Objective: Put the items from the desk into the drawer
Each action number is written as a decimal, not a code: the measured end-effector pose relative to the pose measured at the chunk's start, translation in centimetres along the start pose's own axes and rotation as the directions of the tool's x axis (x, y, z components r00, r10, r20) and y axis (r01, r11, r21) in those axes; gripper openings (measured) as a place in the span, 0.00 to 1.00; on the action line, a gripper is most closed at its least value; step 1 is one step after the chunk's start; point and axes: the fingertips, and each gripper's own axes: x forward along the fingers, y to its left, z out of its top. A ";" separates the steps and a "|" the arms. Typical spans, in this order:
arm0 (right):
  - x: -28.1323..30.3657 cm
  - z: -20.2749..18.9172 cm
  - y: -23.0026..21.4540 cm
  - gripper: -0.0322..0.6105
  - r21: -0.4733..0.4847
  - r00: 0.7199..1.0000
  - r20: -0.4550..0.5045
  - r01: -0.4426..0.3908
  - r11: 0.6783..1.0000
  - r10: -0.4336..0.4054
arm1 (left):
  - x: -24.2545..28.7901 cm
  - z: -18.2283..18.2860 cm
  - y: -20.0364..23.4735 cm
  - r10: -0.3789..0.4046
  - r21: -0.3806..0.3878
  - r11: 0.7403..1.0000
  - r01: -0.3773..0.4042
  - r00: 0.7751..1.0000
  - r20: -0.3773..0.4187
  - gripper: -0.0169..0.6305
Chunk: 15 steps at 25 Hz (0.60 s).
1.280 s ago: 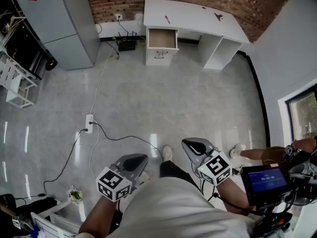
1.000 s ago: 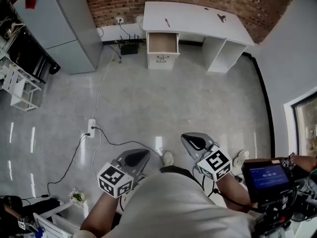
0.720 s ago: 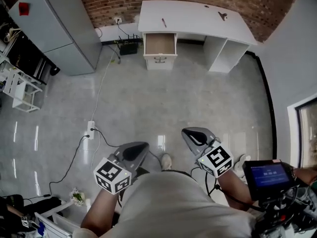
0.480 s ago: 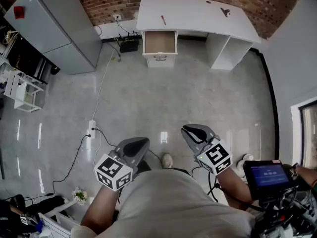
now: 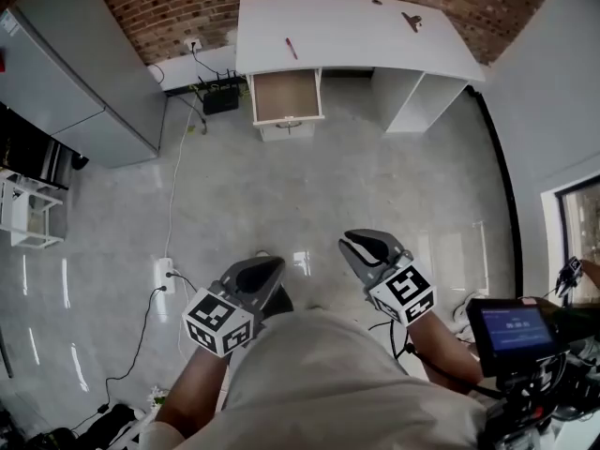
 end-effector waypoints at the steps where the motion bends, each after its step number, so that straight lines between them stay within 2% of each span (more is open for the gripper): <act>1: 1.0 0.9 -1.2 0.12 0.008 1.000 -0.007 0.015 1.000 -0.015 | 0.9 0.9 1.2 -0.019 0.005 1.000 0.019 1.000 -0.010 0.04; 5: 5.8 4.3 -4.5 0.12 -0.003 0.998 -0.026 0.055 0.998 -0.055 | 2.3 4.2 5.4 -0.083 0.050 0.995 0.084 0.996 -0.021 0.04; 9: 11.8 7.7 -7.0 0.12 0.001 0.993 -0.021 0.116 0.993 -0.116 | 1.5 5.7 10.9 -0.137 0.055 0.989 0.139 0.990 -0.043 0.04; 12: 17.3 9.3 -10.2 0.12 0.020 0.991 -0.046 0.130 0.991 -0.129 | 1.8 7.0 16.5 -0.121 0.041 0.991 0.124 0.990 -0.066 0.04; 15: 21.6 10.4 -14.3 0.12 0.035 0.987 -0.086 0.138 0.990 -0.134 | 3.0 9.2 21.3 -0.104 0.014 0.994 0.105 0.993 -0.054 0.04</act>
